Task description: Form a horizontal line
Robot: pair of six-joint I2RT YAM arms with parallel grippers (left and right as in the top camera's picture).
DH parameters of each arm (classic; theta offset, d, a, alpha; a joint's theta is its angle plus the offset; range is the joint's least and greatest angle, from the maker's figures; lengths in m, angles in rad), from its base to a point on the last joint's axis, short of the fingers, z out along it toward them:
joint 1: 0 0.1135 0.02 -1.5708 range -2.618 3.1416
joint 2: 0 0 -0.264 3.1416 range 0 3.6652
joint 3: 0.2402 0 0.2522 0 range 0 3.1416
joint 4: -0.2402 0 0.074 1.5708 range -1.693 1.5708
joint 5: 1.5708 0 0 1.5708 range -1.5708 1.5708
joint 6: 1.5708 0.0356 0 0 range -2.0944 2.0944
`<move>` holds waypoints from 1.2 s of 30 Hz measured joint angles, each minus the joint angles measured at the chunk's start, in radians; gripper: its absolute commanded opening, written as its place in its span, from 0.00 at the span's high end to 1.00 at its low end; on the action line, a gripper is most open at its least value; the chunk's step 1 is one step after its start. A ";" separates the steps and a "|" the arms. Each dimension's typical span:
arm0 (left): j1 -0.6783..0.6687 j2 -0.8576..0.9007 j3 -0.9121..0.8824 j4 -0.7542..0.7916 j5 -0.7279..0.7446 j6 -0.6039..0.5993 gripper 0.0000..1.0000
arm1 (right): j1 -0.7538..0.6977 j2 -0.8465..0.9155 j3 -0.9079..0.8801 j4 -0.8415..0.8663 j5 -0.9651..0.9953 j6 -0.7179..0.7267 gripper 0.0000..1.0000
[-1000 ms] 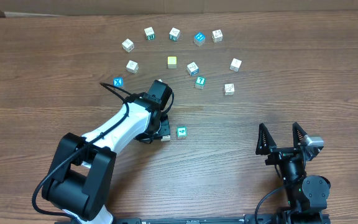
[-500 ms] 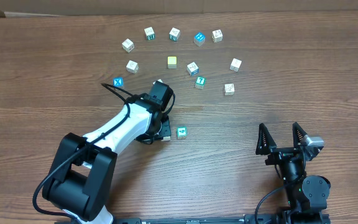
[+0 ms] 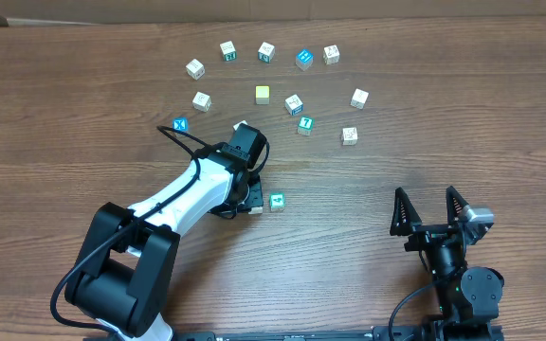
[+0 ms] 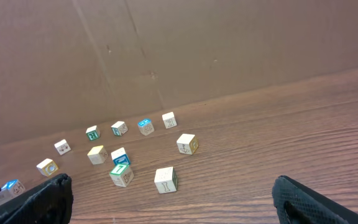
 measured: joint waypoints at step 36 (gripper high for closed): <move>0.000 0.000 0.000 0.026 0.034 0.026 0.96 | 0.000 0.000 0.000 0.000 0.000 0.000 0.00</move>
